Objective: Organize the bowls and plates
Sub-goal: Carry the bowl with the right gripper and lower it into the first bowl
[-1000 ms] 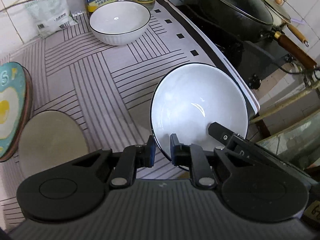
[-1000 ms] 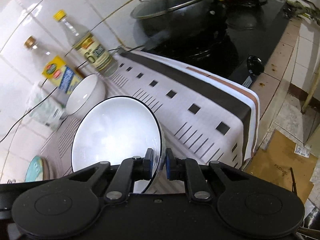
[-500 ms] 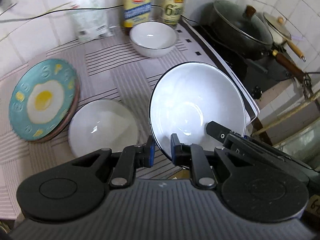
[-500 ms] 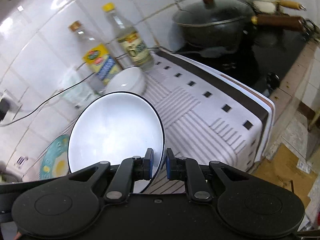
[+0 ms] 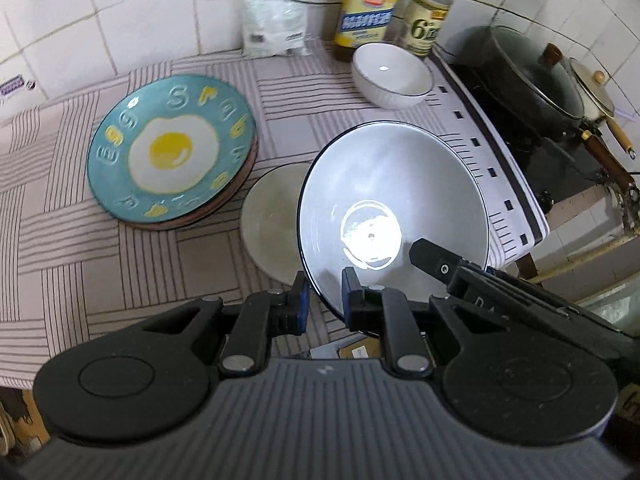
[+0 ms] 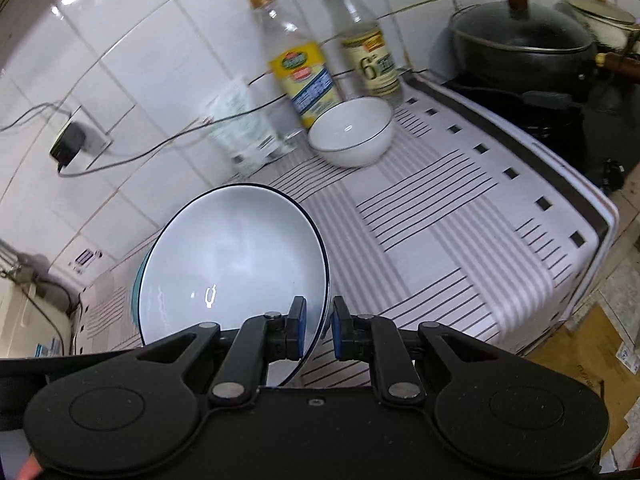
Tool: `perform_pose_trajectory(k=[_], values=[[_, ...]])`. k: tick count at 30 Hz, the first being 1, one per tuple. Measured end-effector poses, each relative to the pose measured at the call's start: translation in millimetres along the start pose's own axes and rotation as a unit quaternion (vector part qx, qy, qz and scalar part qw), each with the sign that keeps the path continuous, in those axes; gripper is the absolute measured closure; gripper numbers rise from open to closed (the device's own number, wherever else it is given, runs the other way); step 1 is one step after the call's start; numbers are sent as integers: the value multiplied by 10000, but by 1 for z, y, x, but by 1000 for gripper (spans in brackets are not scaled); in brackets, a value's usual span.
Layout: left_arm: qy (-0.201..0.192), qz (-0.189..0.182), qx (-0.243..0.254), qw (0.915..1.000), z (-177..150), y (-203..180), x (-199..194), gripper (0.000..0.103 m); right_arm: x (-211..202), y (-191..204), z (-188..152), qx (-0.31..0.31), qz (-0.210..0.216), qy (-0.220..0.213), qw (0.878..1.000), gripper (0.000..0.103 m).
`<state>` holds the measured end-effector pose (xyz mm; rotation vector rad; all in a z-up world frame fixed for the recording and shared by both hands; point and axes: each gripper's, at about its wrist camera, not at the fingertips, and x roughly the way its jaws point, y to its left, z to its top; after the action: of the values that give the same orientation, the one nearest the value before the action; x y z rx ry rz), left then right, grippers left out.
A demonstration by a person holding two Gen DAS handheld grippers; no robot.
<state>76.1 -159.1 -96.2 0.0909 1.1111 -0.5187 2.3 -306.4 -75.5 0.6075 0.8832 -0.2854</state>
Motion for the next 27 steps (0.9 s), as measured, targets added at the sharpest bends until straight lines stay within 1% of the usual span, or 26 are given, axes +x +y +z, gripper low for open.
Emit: perform_pose_trajectory(k=[4,11,17,21,27], values=[[152,-40,-193,9997,-2,14,7,88,9,9,-2,-126,23,106,9999,86],[312,0,-339,9989,-3,29,18,88,25,21,-4,-397,40,228,9989,86],[437,-39,-372,9983,4,36,28,86,36,27,-2,-723,22,145,9973,86],[559,-96,-383,9977,10,38,36,86,45,25,0,-840,109,124,9963,86],[838,-198,-489,9951,19,42,51,85,59,23,2,-1087,104,140,9939,86]])
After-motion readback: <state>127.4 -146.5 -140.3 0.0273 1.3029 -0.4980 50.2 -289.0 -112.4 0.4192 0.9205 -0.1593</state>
